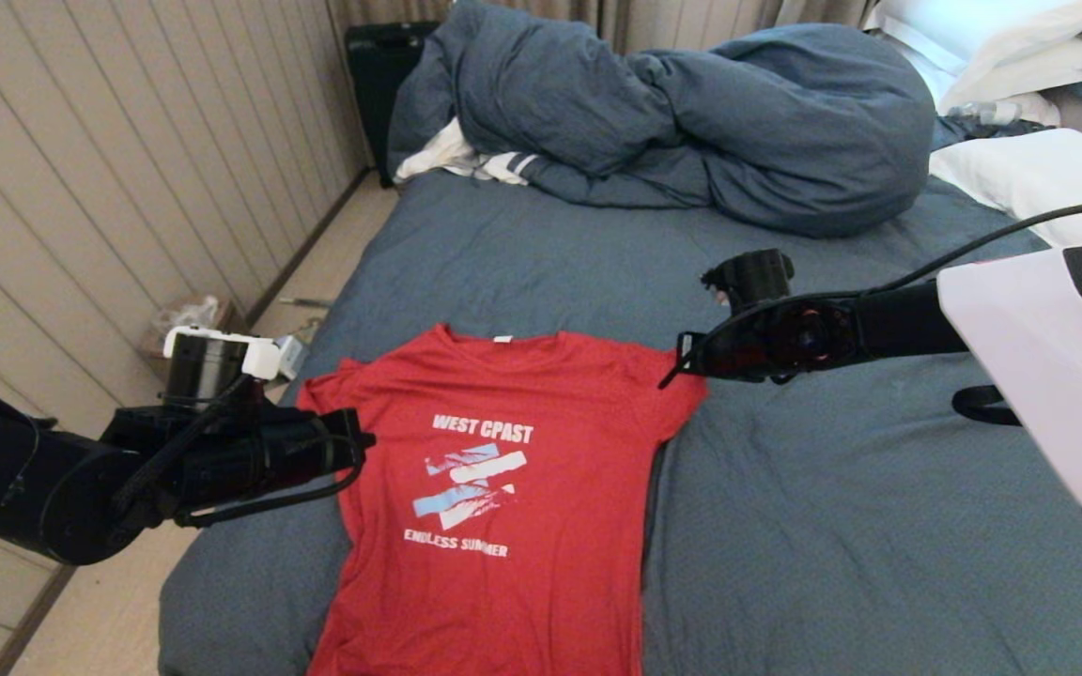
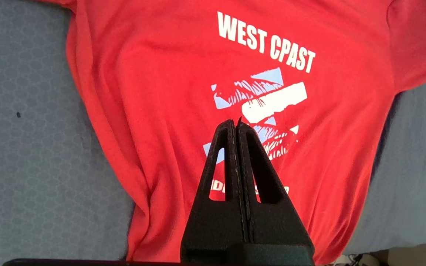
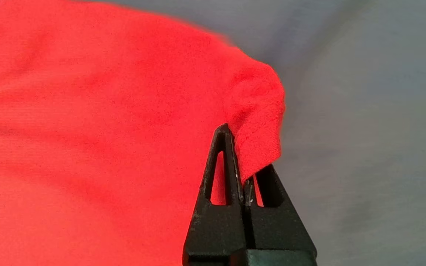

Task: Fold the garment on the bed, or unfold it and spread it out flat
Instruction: Fold the red T-shirt

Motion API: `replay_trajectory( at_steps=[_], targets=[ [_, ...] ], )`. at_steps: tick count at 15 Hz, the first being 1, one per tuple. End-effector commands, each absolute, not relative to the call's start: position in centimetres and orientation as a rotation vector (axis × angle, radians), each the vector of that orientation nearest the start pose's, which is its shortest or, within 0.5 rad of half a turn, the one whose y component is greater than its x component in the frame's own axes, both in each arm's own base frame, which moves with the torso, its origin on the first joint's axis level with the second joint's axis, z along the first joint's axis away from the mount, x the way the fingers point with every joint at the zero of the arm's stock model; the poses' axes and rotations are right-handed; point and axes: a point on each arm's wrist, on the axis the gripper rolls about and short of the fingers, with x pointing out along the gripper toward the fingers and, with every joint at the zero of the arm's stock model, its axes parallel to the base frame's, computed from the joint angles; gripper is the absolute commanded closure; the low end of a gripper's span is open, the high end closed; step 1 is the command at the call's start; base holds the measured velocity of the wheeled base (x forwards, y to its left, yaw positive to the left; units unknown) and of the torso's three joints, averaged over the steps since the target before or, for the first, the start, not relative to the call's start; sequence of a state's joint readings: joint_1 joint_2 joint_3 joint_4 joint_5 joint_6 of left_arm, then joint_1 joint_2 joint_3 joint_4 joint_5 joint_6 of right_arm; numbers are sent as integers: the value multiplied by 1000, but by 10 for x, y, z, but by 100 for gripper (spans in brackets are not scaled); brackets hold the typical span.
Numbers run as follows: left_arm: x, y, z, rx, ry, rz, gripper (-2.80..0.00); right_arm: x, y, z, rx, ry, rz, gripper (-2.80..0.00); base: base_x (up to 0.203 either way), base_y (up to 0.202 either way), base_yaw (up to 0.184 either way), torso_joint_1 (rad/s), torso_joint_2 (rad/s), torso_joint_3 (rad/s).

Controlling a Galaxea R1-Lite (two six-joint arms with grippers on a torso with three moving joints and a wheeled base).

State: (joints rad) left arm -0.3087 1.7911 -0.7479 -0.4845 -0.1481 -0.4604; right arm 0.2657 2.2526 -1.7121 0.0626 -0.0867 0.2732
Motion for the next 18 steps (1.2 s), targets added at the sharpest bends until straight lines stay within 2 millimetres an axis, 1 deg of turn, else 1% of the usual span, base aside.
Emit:
replay_trajectory(
  at_steps=[1, 3, 4, 5, 6, 7, 11, 16, 18],
  targets=[
    [290, -96, 126, -399, 650, -307, 0, 434, 145, 165, 143, 579, 135, 0, 0, 0, 0, 0, 0, 0],
    [290, -96, 126, -397, 651, -306, 0, 425, 175, 161, 108, 585, 185, 0, 0, 0, 0, 0, 0, 0],
    [290, -96, 126, -397, 648, -307, 0, 424, 186, 155, 94, 594, 203, 0, 0, 0, 0, 0, 0, 0],
    [289, -96, 128, -398, 642, -308, 0, 425, 191, 151, 90, 598, 211, 0, 0, 0, 0, 0, 0, 0],
    [290, -95, 127, -398, 644, -307, 0, 426, 200, 141, 80, 613, 226, 0, 0, 0, 0, 0, 0, 0],
    [290, -96, 126, -397, 648, -307, 0, 424, 209, 137, 70, 621, 243, 0, 0, 0, 0, 0, 0, 0],
    [291, -96, 126, -396, 649, -305, 0, 414, 225, 125, 7, 652, 289, 0, 0, 0, 0, 0, 0, 0],
    [293, -97, 120, -393, 667, -302, 0, 406, 243, 141, 12, 606, 335, 0, 0, 0, 0, 0, 0, 0],
    [293, -97, 120, -393, 669, -301, 0, 401, 252, 141, 4, 605, 356, 0, 0, 0, 0, 0, 0, 0]
  ],
)
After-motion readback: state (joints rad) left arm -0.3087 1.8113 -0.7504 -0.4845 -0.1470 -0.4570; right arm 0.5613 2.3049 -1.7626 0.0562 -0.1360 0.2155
